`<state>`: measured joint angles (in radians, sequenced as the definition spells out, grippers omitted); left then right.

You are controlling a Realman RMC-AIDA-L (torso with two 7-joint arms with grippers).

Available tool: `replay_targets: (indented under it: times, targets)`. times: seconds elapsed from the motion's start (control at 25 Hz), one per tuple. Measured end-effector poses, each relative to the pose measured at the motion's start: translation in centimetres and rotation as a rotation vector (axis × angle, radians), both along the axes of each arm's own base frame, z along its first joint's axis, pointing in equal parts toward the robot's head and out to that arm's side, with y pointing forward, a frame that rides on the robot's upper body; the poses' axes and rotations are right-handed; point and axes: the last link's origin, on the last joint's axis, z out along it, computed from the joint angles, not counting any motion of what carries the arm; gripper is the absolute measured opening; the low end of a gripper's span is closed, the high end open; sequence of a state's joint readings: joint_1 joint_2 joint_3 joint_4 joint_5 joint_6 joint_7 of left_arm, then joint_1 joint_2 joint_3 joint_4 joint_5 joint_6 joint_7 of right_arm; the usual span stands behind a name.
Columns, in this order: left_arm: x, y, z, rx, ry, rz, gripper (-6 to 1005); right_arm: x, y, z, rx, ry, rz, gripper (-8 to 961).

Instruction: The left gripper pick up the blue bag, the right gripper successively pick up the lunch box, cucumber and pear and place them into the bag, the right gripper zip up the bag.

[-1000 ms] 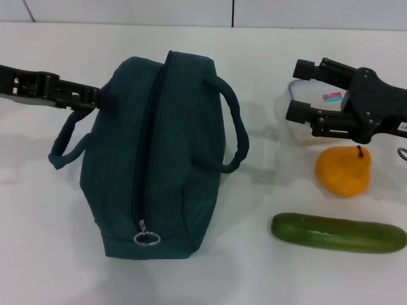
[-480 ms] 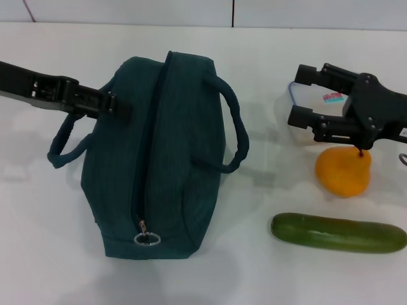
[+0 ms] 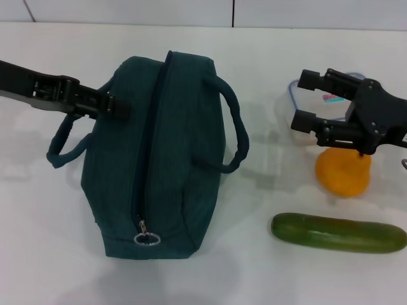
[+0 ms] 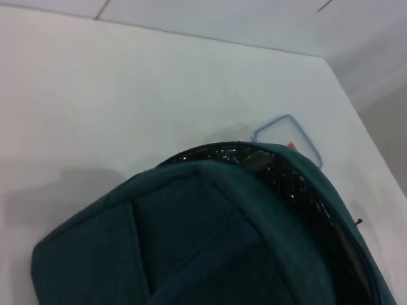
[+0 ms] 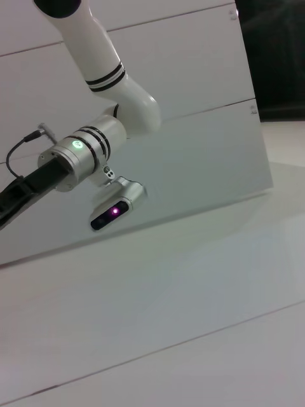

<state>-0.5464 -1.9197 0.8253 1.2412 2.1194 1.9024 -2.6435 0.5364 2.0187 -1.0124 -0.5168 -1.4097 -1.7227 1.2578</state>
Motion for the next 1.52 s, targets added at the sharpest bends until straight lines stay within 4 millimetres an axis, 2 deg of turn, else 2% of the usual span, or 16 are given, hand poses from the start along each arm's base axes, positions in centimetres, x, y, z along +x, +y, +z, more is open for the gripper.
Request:
replay_targets:
  times: [0.2,0.4,0.64,0.96,1.12,1.2,1.4,1.52]
  targets:
    - [-0.2,0.3,-0.3,-0.024,-0.023,0.016,660,0.2,-0.1,0.0,-0.001,0.001,-0.006,886]
    - [-0.2,0.3,-0.3,-0.027,-0.027,0.02,430,0.3,-0.2,-0.1,-0.005,0.002,-0.011,886]
    - [0.0,0.4,-0.4,-0.027,-0.031,0.017,218,0.4,-0.2,0.0,-0.003,0.003,-0.016,885]
    - [0.1,0.4,-0.7,-0.029,-0.039,0.014,42,1.0,-0.2,0.4,0.033,0.106,-0.096,859]
    - [0.1,0.4,-0.8,-0.03,-0.044,0.014,42,1.8,-0.2,1.0,0.079,0.198,-0.178,844]
    - [0.2,0.3,-1.0,-0.032,-0.047,0.014,43,3.8,-0.2,2.0,0.175,0.337,-0.335,837]
    - [0.1,0.2,-1.2,-0.036,-0.053,0.017,43,6.9,0.0,2.8,0.254,0.457,-0.573,819]
    - [0.2,0.2,-1.6,-0.041,-0.06,0.014,43,8.0,0.1,2.5,0.245,0.478,-0.66,775]
